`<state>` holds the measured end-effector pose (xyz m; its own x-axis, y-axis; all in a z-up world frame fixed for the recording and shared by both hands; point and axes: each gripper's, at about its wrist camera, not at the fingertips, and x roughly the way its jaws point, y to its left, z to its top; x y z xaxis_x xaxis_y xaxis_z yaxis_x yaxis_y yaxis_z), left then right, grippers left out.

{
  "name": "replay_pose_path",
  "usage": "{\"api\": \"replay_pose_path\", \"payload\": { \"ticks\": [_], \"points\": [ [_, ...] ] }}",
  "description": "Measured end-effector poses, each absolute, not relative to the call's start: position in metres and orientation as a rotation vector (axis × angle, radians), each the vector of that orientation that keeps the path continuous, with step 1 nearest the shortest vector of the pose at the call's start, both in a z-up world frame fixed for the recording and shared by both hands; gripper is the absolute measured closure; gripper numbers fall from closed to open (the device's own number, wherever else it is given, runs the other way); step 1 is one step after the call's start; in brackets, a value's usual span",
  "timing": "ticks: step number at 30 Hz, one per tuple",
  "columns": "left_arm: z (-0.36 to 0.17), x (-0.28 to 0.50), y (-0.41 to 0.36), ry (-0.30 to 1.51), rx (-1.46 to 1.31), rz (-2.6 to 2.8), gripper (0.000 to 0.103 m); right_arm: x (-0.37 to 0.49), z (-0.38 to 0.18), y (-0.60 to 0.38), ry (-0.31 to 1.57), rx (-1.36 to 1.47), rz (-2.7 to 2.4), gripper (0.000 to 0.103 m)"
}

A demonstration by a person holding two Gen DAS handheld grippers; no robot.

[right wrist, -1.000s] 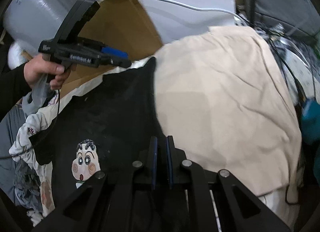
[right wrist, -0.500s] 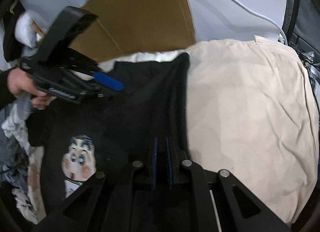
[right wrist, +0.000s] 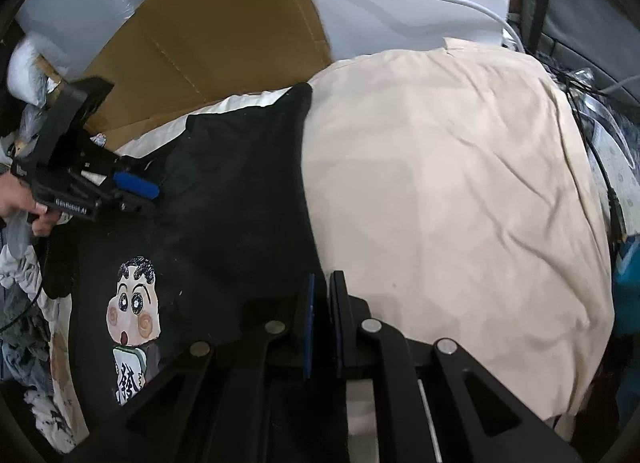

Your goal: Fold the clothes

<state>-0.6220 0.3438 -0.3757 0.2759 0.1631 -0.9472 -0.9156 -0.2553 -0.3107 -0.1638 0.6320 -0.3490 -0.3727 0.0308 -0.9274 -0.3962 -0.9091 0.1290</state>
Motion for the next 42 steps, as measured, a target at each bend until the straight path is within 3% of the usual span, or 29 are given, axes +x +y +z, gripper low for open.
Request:
{"api": "replay_pose_path", "payload": {
  "ticks": [6,9,23,36,42],
  "points": [
    [-0.393,-0.616,0.331,0.756,-1.457,1.248,0.07,-0.145,-0.336,0.63,0.477,-1.564,2.329,0.097],
    [-0.401,-0.619,0.327,0.761,-1.5,1.257,0.098,-0.135,-0.334,0.626,0.5,-1.555,2.324,0.097],
    [-0.386,-0.616,0.323,0.752,-1.473,1.293,0.1,-0.132,-0.343,0.582,0.559,-1.604,2.365,0.097],
    [-0.352,-0.599,0.329,0.676,-1.426,1.351,0.099,-0.17,-0.393,0.516,0.61,-1.768,2.452,0.097],
    [-0.355,-0.592,0.325,0.733,-1.419,1.406,0.099,-0.167,-0.414,0.502,0.619,-1.836,2.432,0.097]
  ]
}}
